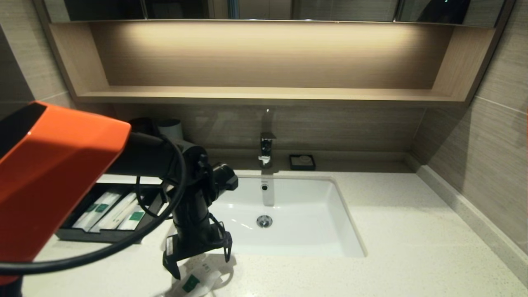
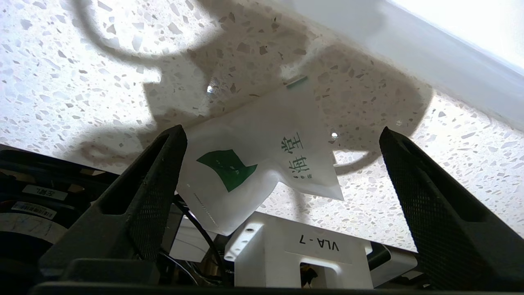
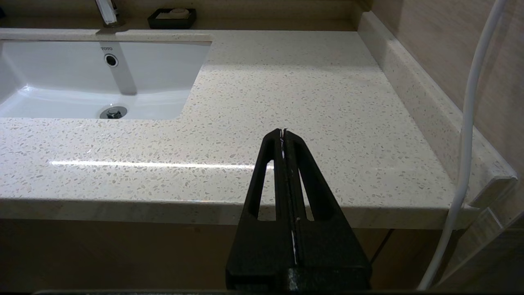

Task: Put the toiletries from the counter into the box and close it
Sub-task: Pick up the bathroom toiletry

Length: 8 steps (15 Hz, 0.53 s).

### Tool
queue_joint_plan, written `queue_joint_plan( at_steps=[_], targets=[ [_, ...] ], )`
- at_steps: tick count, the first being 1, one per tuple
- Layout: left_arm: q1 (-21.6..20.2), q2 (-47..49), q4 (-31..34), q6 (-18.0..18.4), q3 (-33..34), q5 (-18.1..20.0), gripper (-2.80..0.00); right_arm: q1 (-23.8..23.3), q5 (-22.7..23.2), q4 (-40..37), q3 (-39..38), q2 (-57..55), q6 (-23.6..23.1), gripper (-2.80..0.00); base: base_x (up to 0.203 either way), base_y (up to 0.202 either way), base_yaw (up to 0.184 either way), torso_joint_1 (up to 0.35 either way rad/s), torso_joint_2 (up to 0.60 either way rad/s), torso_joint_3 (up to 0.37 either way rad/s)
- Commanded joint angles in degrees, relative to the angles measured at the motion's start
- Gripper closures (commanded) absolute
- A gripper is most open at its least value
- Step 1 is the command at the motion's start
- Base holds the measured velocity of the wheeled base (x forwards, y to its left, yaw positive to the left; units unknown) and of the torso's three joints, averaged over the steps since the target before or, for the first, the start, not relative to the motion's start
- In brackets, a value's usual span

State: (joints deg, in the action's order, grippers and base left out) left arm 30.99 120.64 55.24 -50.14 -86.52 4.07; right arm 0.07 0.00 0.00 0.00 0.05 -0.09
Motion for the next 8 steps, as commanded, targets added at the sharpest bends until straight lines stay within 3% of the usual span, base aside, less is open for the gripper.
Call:
queue_joint_plan(
  at_steps=[1,8],
  targets=[
    [0.04,-0.52,0.4,-0.31,0.03,0.0,-2.8,0.01,0.0,0.0,-0.09,-0.05,0.0,0.0,0.0,0.0,0.0,0.0,0.0,0.0],
    [0.04,-0.58,0.49,-0.4,0.47,0.23,-2.8,0.01,0.0,0.0,-0.07,-0.05,0.0,0.0,0.0,0.0,0.0,0.0,0.0,0.0]
  ],
)
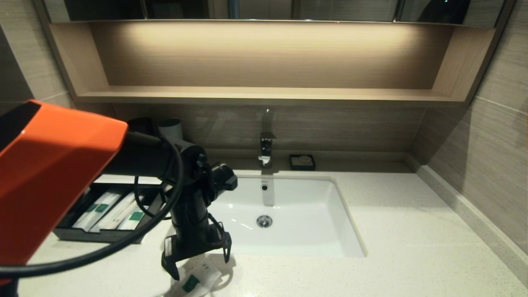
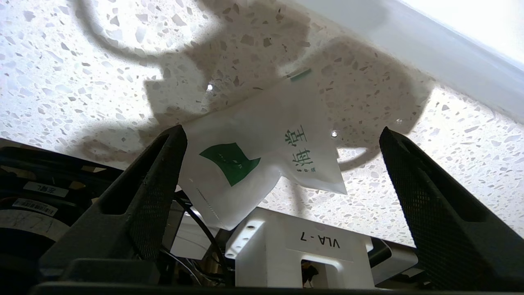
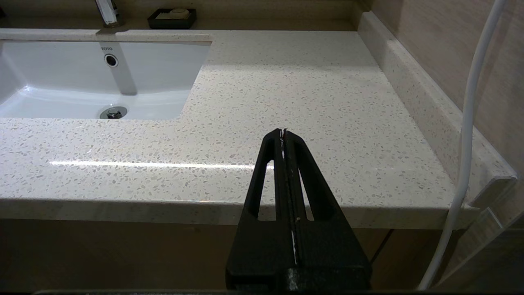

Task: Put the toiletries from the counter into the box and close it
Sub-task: Pick up the bathroom toiletry

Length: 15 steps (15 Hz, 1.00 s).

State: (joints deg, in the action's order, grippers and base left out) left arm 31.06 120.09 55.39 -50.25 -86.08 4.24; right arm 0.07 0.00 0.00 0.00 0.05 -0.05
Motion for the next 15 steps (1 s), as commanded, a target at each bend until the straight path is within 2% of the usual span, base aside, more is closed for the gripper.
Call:
queue_joint_plan(
  at_steps=[1,2,3,6,15],
  targets=[
    [-0.03,0.21,0.33,-0.29,0.03,0.05,-2.8,0.01,0.0,0.0,-0.09,-0.05,-0.04,0.0,0.0,0.0,0.0,0.0,0.0,0.0],
    [-0.03,0.3,0.33,-0.29,0.12,0.06,-2.8,0.01,0.0,0.0,-0.09,-0.05,-0.04,0.0,0.0,0.0,0.0,0.0,0.0,0.0],
    [-0.03,0.32,0.33,-0.29,0.12,0.1,0.0,0.01,0.0,0.0,-0.09,-0.05,-0.04,0.0,0.0,0.0,0.0,0.0,0.0,0.0],
    [-0.03,0.27,0.24,-0.29,0.03,1.21,0.0,0.01,0.0,0.08,-0.09,-0.05,-0.04,0.0,0.0,0.0,0.0,0.0,0.0,0.0],
    [-0.03,-0.13,0.24,-0.38,-0.07,1.21,0.0,0.01,0.0,0.03,-0.09,-0.05,-0.04,0.0,0.0,0.0,0.0,0.0,0.0,0.0]
  ],
)
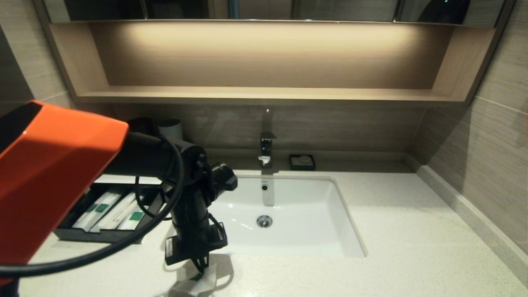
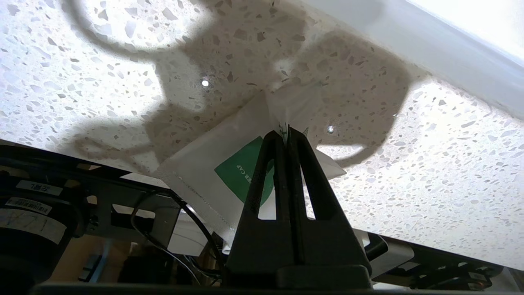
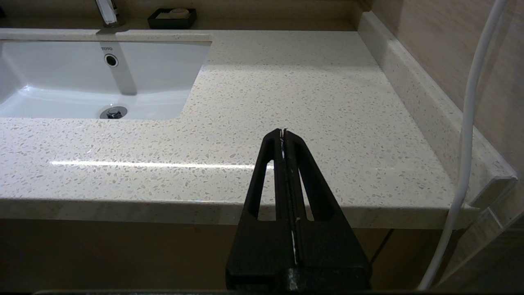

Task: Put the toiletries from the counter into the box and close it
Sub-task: Pick up the bathroom toiletry

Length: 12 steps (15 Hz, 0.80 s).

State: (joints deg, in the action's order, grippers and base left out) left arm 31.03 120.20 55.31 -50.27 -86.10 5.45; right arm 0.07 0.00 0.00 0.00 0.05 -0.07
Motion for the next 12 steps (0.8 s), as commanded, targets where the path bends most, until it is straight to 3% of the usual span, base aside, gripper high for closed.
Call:
queue_joint_plan(
  at_steps=[1,8,12],
  targets=[
    [0.0,-0.41,0.34,-0.53,-0.23,0.0,0.0,0.01,0.0,0.0,-0.09,-0.05,-0.01,0.0,0.0,0.0,0.0,0.0,0.0,0.0],
    [-0.29,-5.46,1.7,-0.7,-1.09,-0.52,0.0,0.01,0.0,0.0,-0.09,-0.05,-0.01,0.0,0.0,0.0,0.0,0.0,0.0,0.0],
    [-4.87,-7.79,1.8,-0.6,-1.3,-0.69,0.0,0.01,0.0,0.0,-0.09,-0.05,-0.01,0.0,0.0,0.0,0.0,0.0,0.0,0.0]
  ],
)
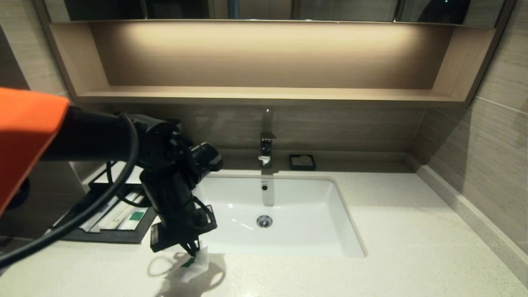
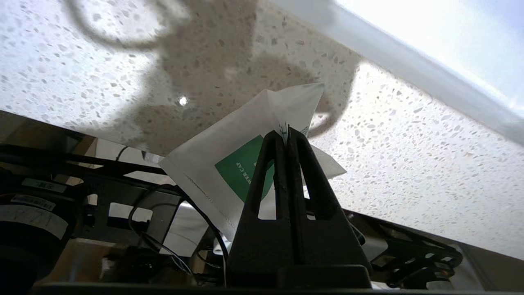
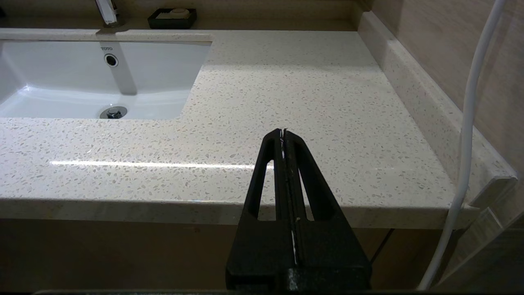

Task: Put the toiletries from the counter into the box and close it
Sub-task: Pick up the bathroom toiletry, then place the bathroom toiletry into the drawer

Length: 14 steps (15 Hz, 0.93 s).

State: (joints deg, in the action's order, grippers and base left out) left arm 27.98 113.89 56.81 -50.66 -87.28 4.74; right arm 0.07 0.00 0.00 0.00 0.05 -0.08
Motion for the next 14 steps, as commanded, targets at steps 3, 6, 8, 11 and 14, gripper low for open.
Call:
queue_joint_plan(
  at_steps=[3,6,8,11,14],
  targets=[
    [-7.55,-2.09,0.26,0.31,-1.85,-0.07,0.0,0.01,0.0,0.0,-0.09,-0.05,-0.01,0.0,0.0,0.0,0.0,0.0,0.0,0.0],
    [-13.32,-2.31,0.37,0.8,-6.53,-0.09,0.0,0.01,0.0,0.0,-0.07,-0.05,-0.01,0.0,0.0,0.0,0.0,0.0,0.0,0.0],
    [-17.04,-2.06,0.4,1.28,-9.65,-0.09,0.0,0.01,0.0,0.0,-0.09,-0.05,-0.01,0.0,0.0,0.0,0.0,0.0,0.0,0.0],
    [-21.56,-1.42,0.25,2.69,-12.48,-0.24,0.0,0.01,0.0,0.0,-0.09,-0.05,-0.01,0.0,0.0,0.0,0.0,0.0,0.0,0.0],
    [-25.12,-0.5,0.23,3.59,-14.65,-0.99,0.0,0.01,0.0,0.0,-0.09,-0.05,-0.01,0.0,0.0,0.0,0.0,0.0,0.0,0.0]
  ],
)
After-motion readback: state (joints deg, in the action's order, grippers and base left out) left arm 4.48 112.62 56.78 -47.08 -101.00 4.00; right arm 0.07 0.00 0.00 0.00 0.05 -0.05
